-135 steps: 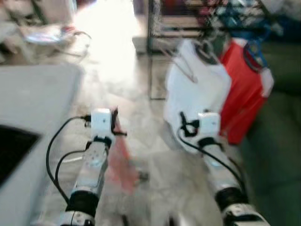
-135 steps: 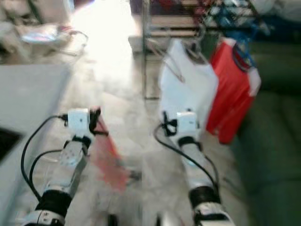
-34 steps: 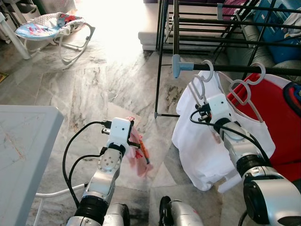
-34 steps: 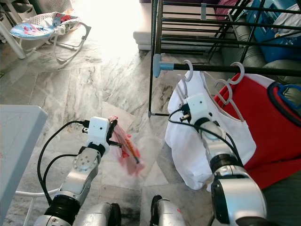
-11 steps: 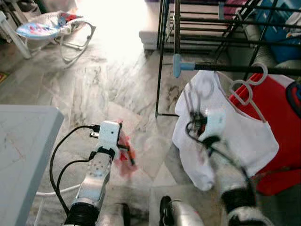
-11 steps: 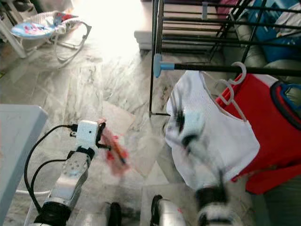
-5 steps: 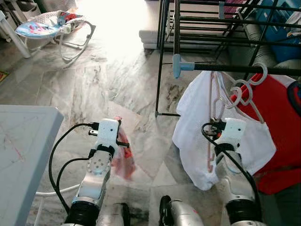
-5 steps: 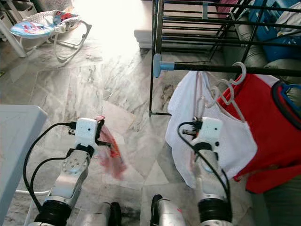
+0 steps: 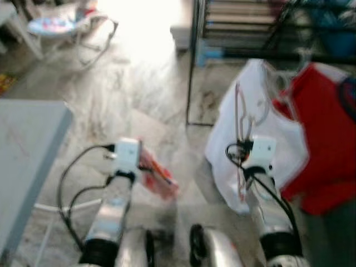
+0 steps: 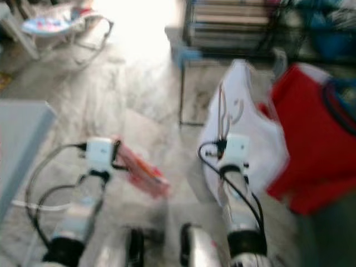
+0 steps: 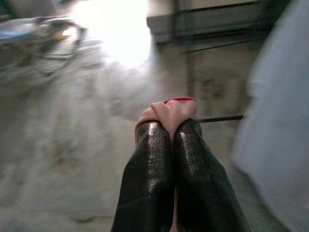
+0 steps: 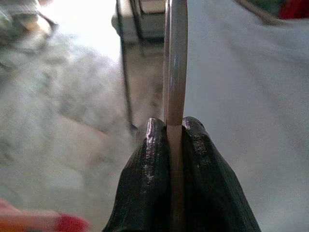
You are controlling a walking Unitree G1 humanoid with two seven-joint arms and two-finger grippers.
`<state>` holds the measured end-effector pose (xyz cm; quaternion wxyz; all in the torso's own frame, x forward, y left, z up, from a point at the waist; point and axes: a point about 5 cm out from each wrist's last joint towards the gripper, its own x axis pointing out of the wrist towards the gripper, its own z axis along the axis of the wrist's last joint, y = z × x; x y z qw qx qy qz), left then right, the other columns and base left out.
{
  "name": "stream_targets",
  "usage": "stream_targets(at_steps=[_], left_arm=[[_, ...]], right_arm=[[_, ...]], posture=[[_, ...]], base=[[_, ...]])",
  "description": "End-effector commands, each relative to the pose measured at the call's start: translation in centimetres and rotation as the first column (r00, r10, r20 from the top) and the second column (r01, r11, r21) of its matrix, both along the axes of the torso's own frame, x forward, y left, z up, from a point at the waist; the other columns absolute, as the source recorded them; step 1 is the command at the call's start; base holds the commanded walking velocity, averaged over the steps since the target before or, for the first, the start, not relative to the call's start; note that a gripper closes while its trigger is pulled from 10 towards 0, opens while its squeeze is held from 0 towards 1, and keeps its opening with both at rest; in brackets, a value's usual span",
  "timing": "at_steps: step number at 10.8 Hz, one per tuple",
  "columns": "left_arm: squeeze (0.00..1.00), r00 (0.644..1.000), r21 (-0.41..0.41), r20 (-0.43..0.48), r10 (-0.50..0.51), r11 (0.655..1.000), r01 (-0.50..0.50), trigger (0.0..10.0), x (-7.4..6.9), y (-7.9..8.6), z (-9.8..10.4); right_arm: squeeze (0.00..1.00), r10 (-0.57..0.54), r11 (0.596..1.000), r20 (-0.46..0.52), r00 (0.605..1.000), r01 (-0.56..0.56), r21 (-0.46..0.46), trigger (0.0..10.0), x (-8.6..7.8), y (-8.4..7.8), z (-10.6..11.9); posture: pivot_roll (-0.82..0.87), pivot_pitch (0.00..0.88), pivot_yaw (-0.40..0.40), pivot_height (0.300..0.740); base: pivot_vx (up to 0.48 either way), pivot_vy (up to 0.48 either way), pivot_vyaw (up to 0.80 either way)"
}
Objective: Hang hanger
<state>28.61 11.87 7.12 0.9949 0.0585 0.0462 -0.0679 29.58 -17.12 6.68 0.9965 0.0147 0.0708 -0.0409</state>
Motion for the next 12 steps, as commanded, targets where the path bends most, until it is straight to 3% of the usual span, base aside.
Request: stream_targets(at_steps=[1,2,4,9,11,12], left_arm=[[0.0,1.0,0.014,0.001,0.013,1.0,-0.013,10.0,-0.1,0.8,0.0],[0.0,1.0,0.009,-0.001,0.01,1.0,-0.01,10.0,0.1,0.4,0.1],[0.0,1.0,0.002,-0.003,0.001,1.0,-0.001,10.0,0.1,0.0,0.1],[0.0,1.0,0.0,-0.006,-0.003,1.0,0.003,10.0,0.3,-0.3,0.0],[0.0,1.0,-0.012,-0.001,0.002,1.0,-0.002,10.0,0.3,-0.5,0.0],[0.0,1.0,-0.075,0.011,0.019,0.997,-0.018,10.0,0.4,-0.4,0.5]], right_arm=[[0.0,0.014,1.0,-0.015,1.0,-0.014,-0.017,10.0,-0.1,0.3,-0.1],[0.0,-0.015,0.999,-0.023,1.0,0.016,0.038,10.0,-0.1,-0.4,-0.3],[0.0,-0.025,0.999,-0.013,1.0,0.026,0.042,10.0,0.2,-0.9,0.1],[0.0,0.003,0.999,-0.029,1.0,-0.002,0.038,10.0,0.3,-0.5,0.1],[0.0,0.009,1.0,-0.055,0.998,-0.007,0.026,10.0,0.4,-0.5,0.0],[0.0,-0.001,1.0,-0.053,0.999,0.003,0.029,10.0,0.4,-0.7,0.0]], posture=[[-0.02,0.184,-0.007,0.74],[-0.02,0.185,-0.01,0.74],[-0.04,0.19,-0.015,0.74],[-0.04,0.177,-0.027,0.74],[-0.04,0.174,-0.033,0.74],[-0.04,0.174,-0.033,0.74]], base=[[-0.368,0.0,0.0],[-0.345,0.0,0.0],[-0.33,0.0,0.0],[-0.296,0.0,0.0],[0.0,0.0,-0.8],[0.0,0.0,-0.8]])
